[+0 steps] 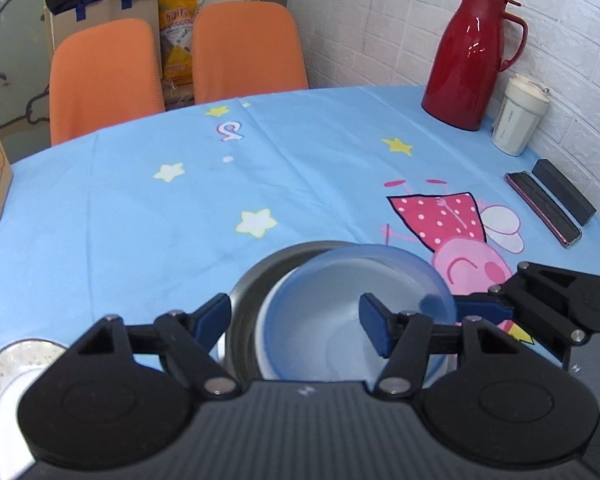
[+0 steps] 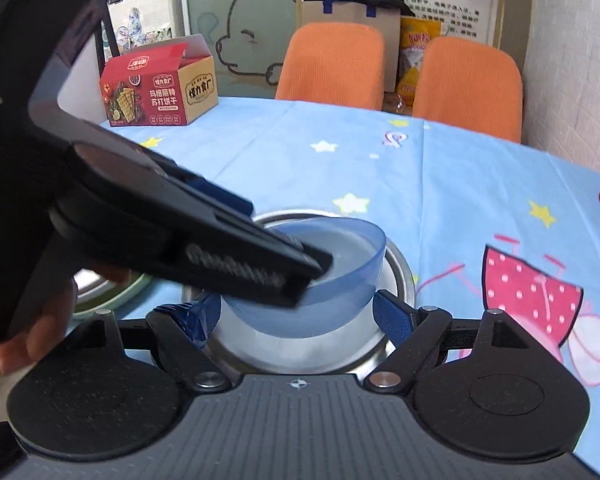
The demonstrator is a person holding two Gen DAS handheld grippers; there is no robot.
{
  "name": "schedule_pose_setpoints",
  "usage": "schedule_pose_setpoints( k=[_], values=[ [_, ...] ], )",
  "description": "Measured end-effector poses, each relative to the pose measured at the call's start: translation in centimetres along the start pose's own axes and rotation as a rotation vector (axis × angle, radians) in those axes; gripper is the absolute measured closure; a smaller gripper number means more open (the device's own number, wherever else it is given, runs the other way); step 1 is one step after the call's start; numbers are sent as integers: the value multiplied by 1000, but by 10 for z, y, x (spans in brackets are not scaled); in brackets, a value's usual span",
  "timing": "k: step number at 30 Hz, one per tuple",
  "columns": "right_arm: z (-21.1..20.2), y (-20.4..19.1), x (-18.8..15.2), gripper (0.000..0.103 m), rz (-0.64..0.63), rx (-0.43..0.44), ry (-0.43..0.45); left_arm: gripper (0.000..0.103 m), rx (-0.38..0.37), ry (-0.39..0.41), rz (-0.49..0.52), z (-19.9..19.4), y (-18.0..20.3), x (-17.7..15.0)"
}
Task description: Organize plates and bowls
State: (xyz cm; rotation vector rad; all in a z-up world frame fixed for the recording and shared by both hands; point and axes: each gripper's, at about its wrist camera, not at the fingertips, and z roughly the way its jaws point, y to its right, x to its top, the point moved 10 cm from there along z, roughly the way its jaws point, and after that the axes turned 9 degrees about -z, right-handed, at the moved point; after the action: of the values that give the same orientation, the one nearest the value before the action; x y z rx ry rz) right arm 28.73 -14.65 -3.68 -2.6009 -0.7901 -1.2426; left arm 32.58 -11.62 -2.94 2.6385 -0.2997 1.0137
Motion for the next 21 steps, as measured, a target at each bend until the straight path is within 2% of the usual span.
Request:
schedule_pose_setpoints(
  k=[4,9,12,16,18,21],
  values=[
    [-22,2,-19,33,53,-5,1,30,-21,55,-26,-25,-10,5],
    [-56,3,-51,33,189,-19,34,30,-8,127,-38,-49,-19,6],
    [-67,4,-58,32,249,-73,59,30,22,124,-49,-52,-23,-1],
    [-81,8,-60,32,333,-158,137,30,43,132,-105,-57,-32,-13],
    [-80,12,-58,32,375,-163,156,29,45,128,-124,-56,-36,-18],
    [-70,17,-52,32,357,-165,134,29,37,97,-135,-49,-40,-19]
  ],
)
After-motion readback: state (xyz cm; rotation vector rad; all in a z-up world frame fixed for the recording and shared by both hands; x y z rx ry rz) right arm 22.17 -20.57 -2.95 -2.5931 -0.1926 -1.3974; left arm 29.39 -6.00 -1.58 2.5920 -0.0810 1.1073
